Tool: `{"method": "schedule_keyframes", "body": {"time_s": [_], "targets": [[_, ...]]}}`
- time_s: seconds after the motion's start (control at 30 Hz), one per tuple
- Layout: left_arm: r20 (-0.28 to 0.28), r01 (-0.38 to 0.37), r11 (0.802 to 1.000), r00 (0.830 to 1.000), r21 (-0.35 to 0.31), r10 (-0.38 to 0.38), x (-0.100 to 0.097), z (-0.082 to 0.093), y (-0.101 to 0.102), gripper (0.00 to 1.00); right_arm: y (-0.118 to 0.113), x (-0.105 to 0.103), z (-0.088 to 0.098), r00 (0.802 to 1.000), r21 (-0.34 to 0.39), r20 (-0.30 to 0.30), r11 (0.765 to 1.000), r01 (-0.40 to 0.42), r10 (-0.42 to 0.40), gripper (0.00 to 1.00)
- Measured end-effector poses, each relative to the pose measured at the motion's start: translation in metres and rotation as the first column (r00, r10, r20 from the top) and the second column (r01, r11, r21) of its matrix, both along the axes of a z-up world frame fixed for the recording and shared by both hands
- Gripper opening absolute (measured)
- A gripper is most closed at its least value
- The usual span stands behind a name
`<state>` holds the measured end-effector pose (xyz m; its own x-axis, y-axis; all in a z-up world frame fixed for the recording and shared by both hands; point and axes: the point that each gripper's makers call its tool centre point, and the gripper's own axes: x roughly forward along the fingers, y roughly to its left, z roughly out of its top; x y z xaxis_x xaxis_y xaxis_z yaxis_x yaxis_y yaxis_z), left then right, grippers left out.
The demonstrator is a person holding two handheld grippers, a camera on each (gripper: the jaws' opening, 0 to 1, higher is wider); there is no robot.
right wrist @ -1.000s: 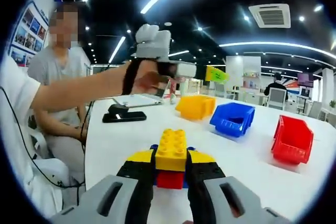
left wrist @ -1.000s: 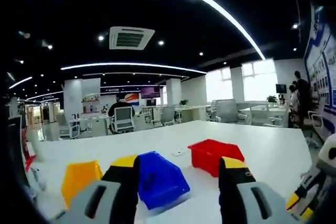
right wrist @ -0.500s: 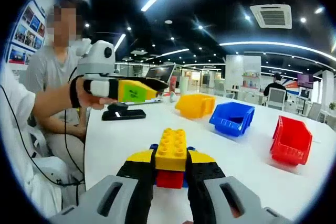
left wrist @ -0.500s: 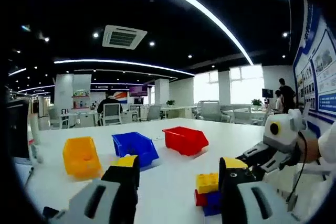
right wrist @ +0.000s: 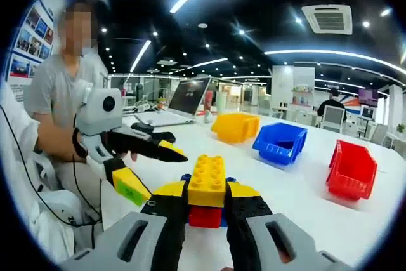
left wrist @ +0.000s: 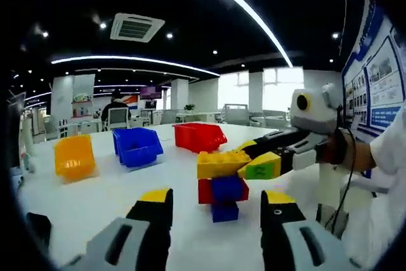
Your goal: Take apart the toy blocks one by one and place each separated block into its matching bin, sorting the blocks by their type until all the connected pieces are disassembled and separated into the correct bins
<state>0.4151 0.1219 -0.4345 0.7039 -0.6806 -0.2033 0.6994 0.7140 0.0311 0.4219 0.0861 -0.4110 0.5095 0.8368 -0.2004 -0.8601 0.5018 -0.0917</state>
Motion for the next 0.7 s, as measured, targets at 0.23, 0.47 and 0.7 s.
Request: {"method": "schedule_keyframes", "body": {"time_s": [0.23,0.47,0.7], "targets": [[0.002,-0.004,0.999,1.0,-0.044,0.004,0.01,0.0,-0.016,0.43,0.0,0.0,0.0,1.0,-0.004,-0.002,1.0,0.003,-0.003,0.24],[0.007,-0.015,0.998,1.0,-0.056,0.016,0.015,0.001,-0.023,0.28,0.001,0.0,0.0,1.0,-0.003,-0.008,1.0,0.007,-0.007,0.24],[0.003,-0.027,0.998,1.0,-0.053,0.028,0.015,0.002,-0.022,0.24,0.003,0.003,-0.001,1.0,-0.007,-0.022,1.0,0.008,-0.008,0.24]]}}
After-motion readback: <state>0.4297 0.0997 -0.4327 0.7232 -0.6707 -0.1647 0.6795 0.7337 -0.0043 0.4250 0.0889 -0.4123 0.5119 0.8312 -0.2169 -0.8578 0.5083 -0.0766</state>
